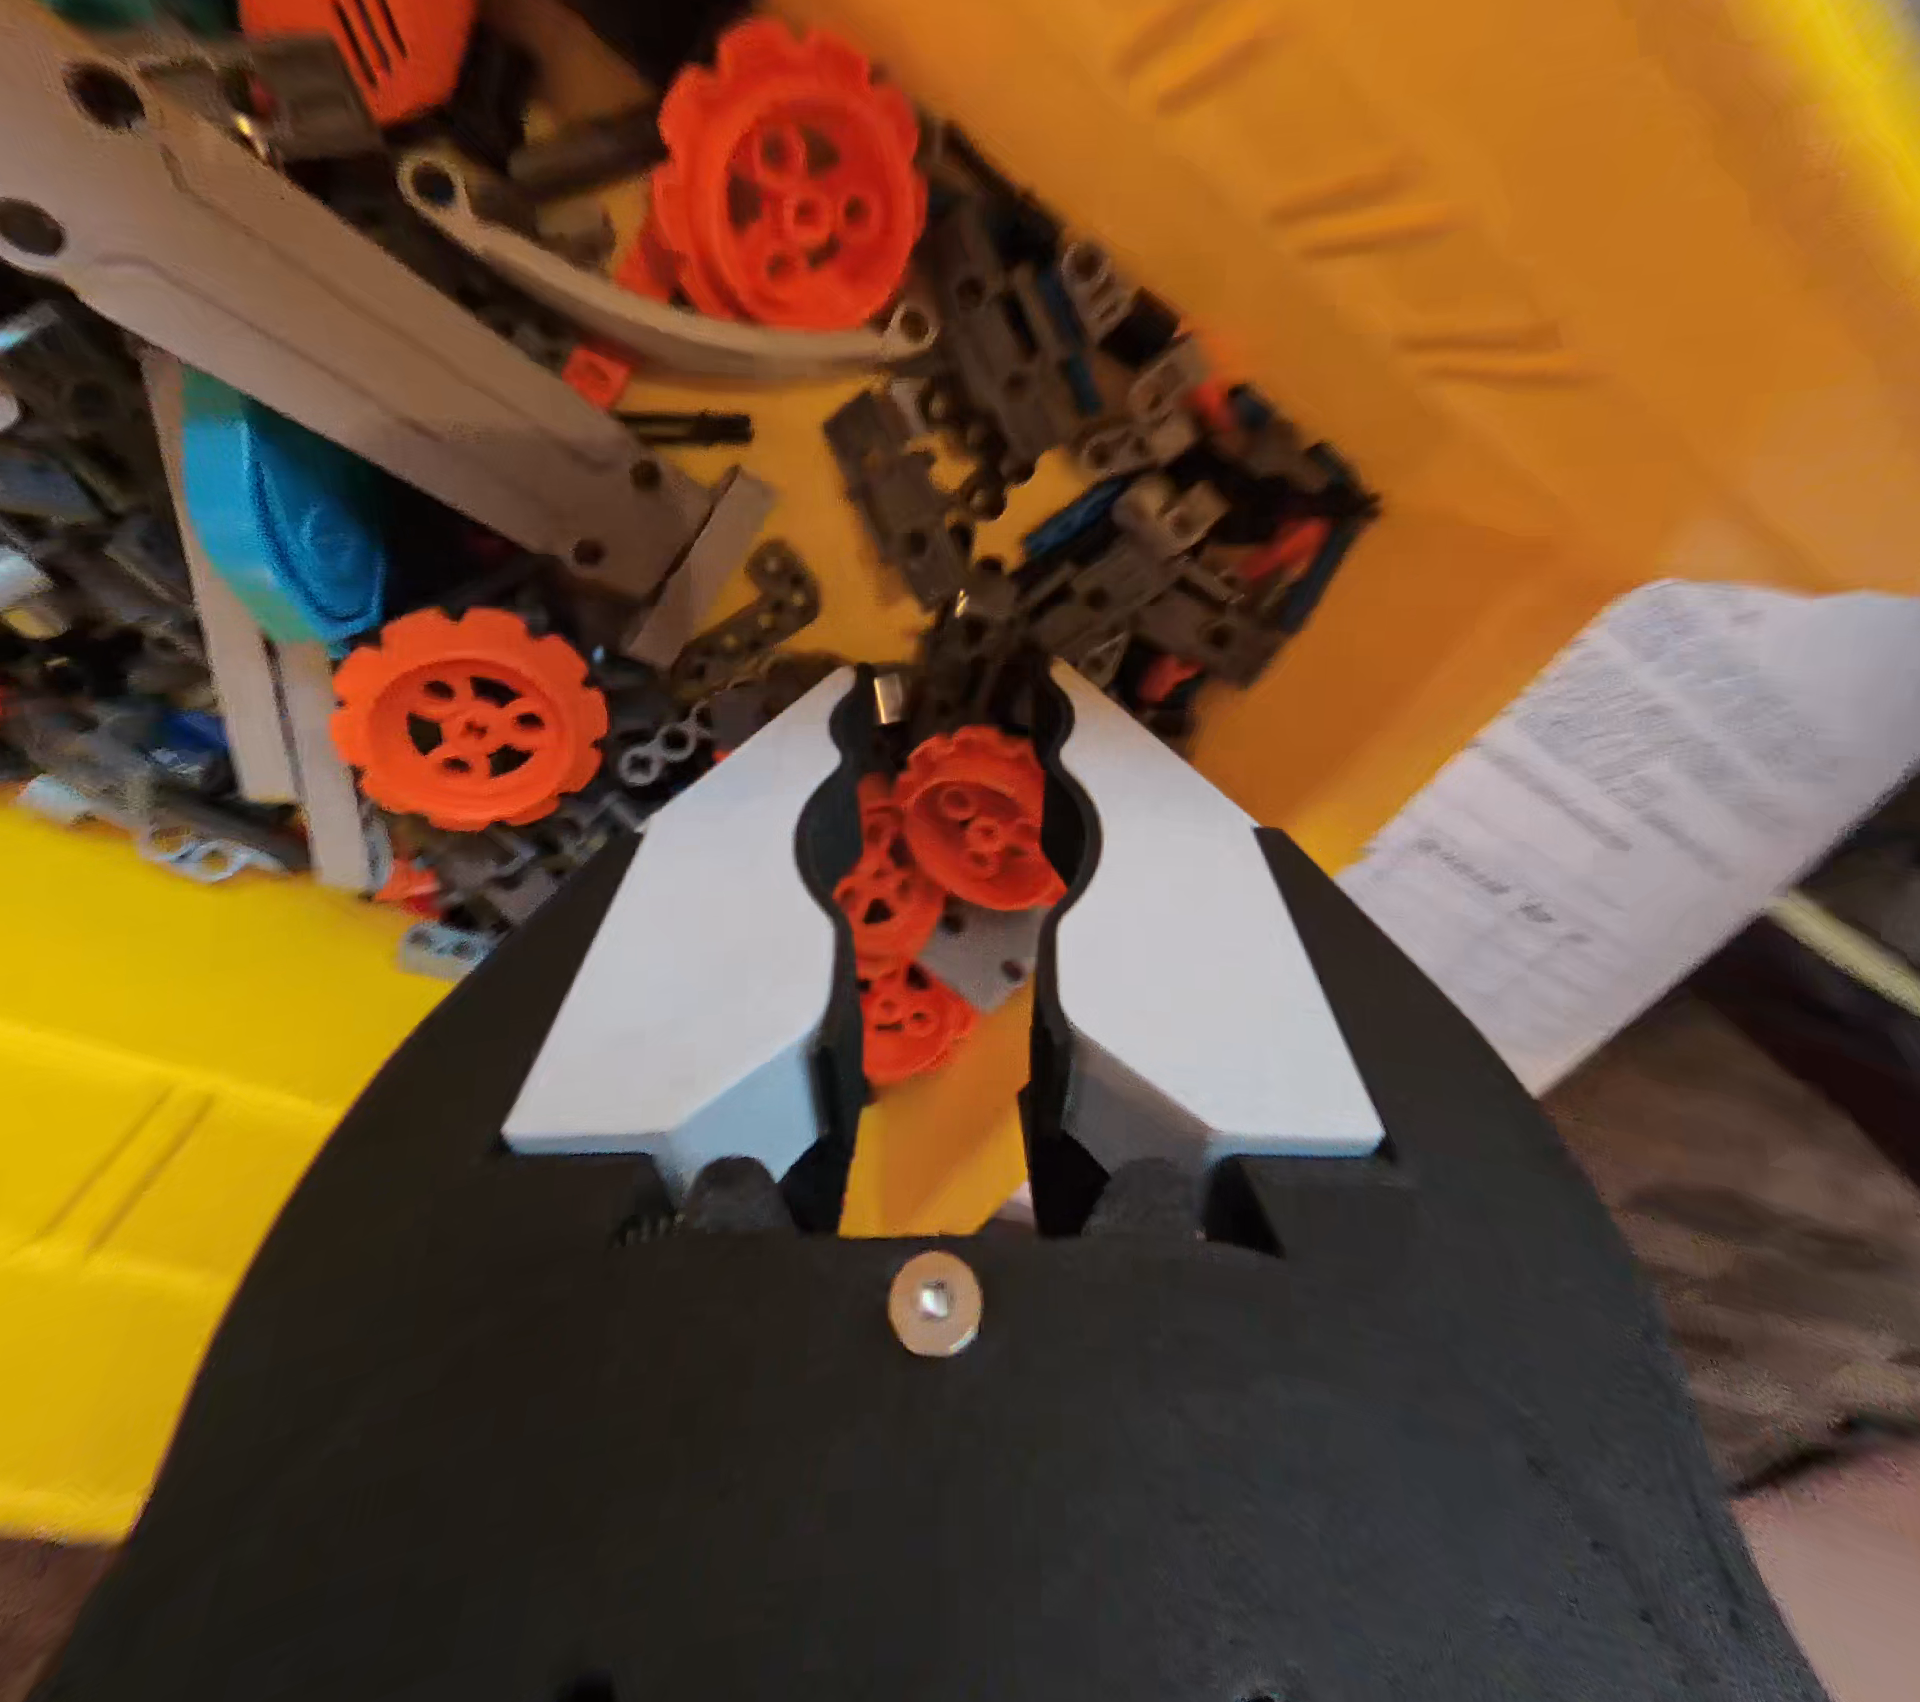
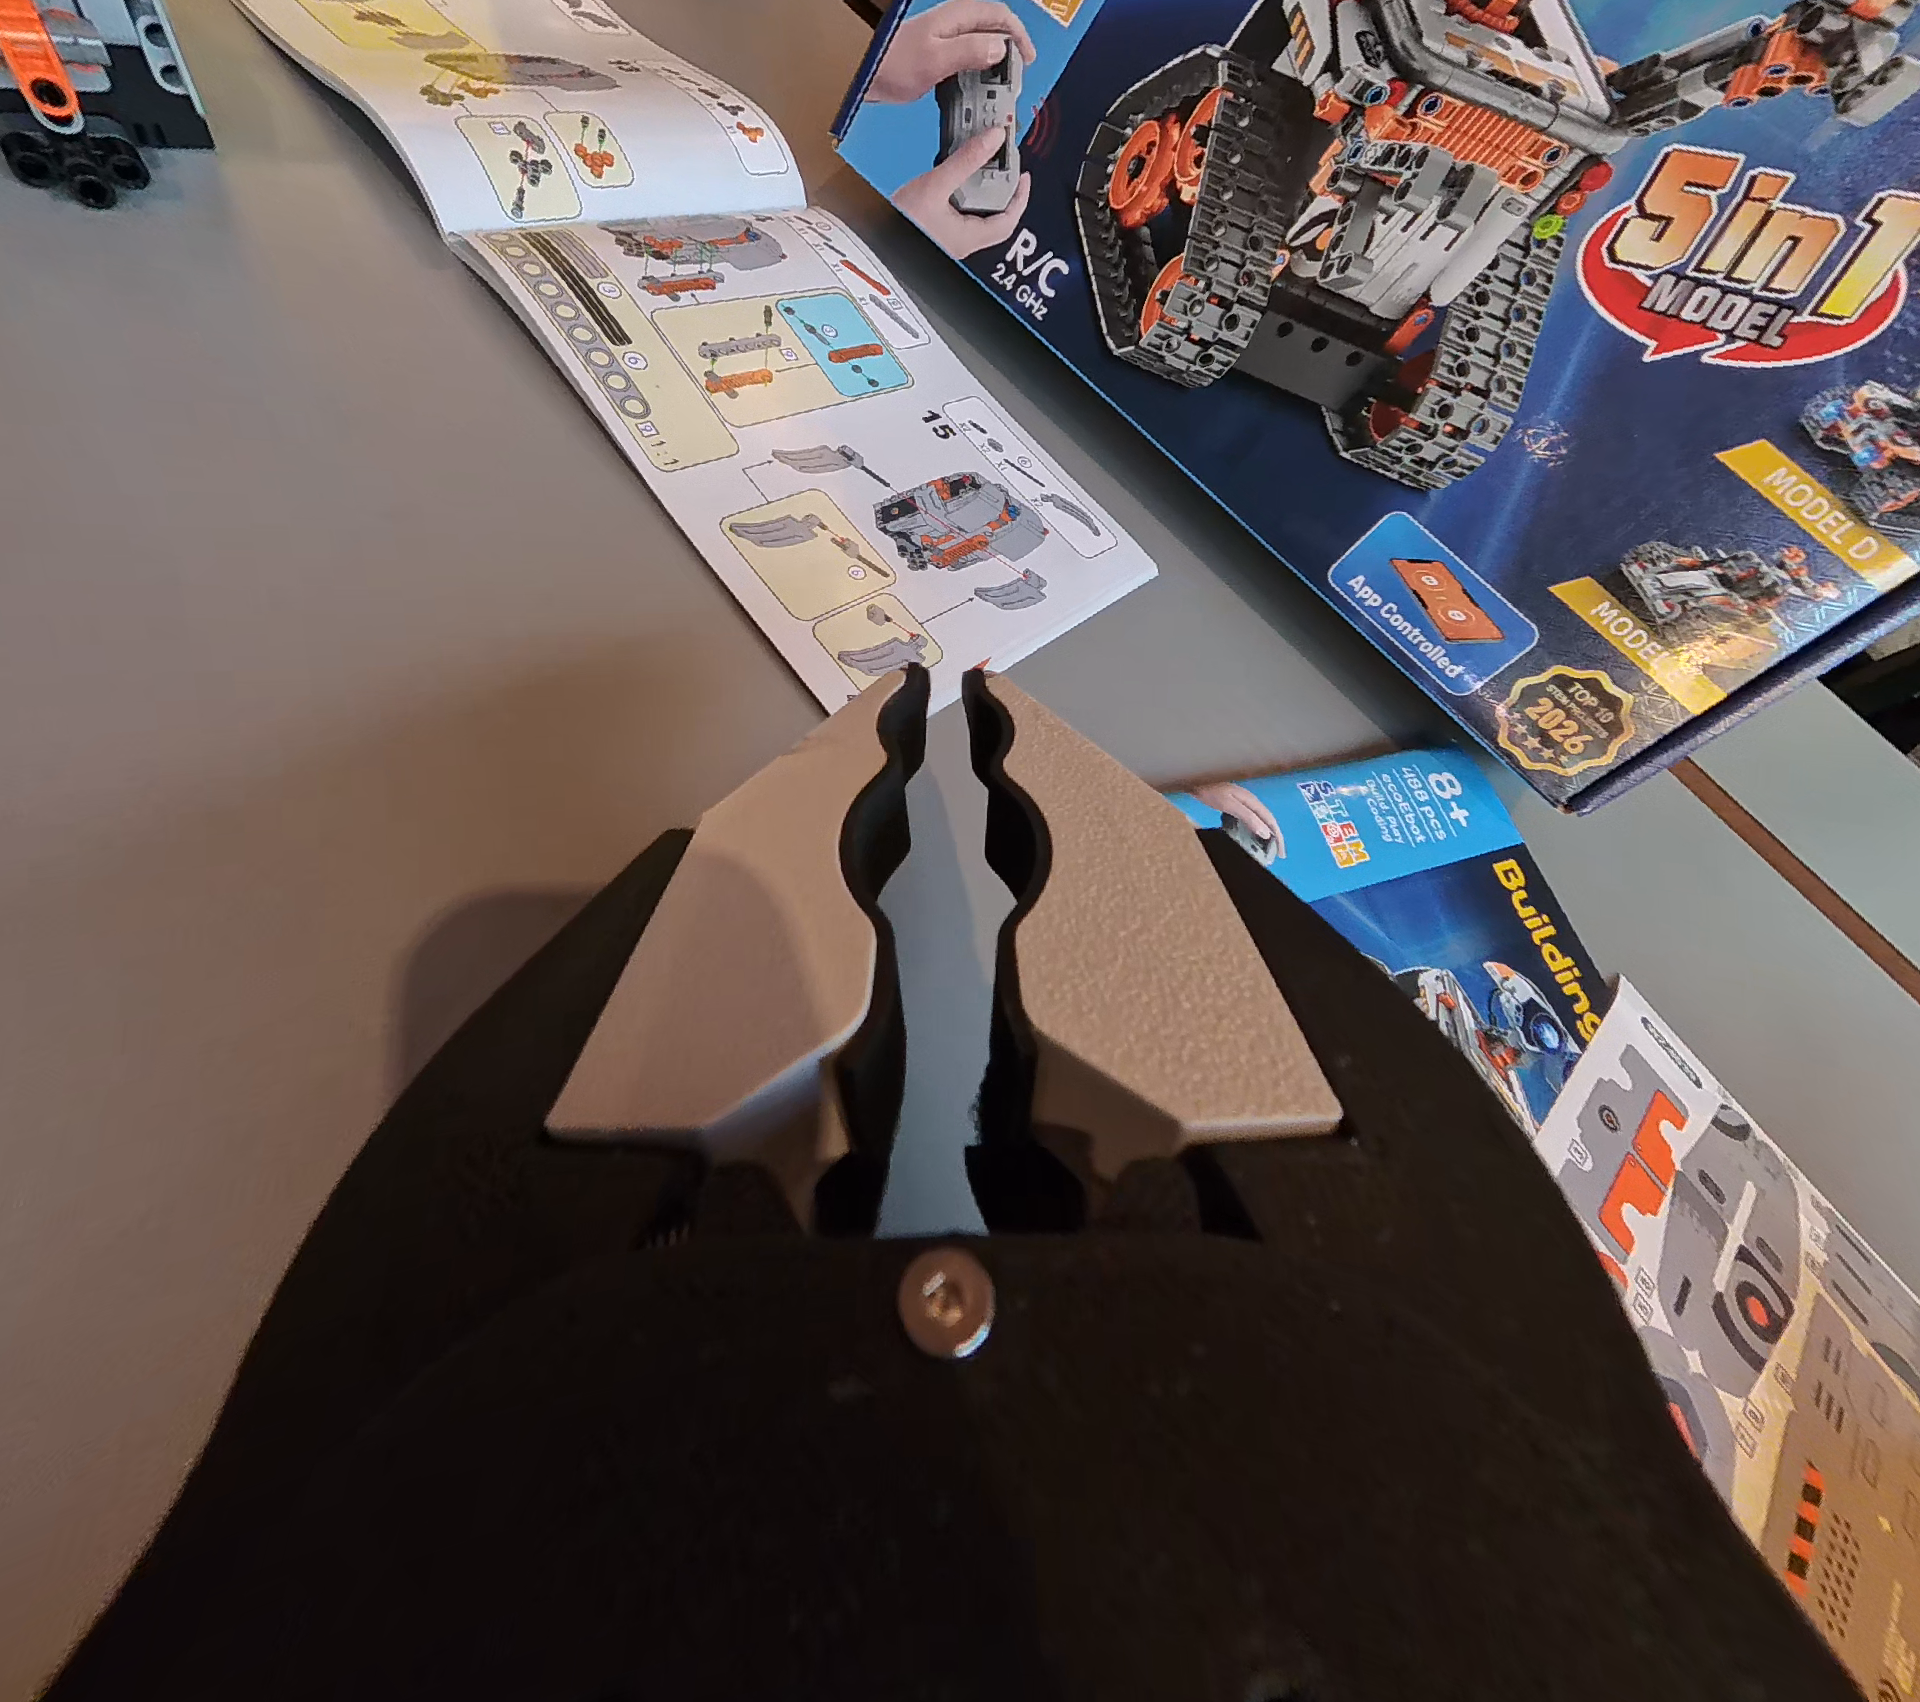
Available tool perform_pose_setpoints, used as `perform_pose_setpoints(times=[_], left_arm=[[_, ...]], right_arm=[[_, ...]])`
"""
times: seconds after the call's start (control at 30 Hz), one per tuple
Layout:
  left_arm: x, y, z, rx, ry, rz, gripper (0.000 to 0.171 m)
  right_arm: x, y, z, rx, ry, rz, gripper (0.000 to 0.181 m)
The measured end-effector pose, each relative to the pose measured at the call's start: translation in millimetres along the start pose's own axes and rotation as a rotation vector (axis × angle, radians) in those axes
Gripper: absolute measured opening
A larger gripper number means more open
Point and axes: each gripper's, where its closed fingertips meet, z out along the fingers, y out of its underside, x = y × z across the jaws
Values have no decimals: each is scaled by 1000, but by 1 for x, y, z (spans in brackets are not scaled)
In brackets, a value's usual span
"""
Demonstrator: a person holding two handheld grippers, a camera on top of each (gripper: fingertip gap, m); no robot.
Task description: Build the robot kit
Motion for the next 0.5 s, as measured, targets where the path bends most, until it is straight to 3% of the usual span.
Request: perform_pose_setpoints(times=[0.03,0.1,0.17,0.37,0.5], left_arm=[[1,1,2,-12,-18,32,33],[3,-7,1,10,-30,60,26],[-15,-1,2,-41,-138,73,7],[-58,-2,-8,3,-311,-2,1],[-33,-12,-9,104,-147,-18,13]], right_arm=[[0,0,0,0,-1,-2,5],[-1,0,0,-1,-2,-3,5],[-1,-1,0,2,-2,-2,5],[0,-1,-1,3,-3,-1,5],[0,0,-1,3,-5,1,5]])
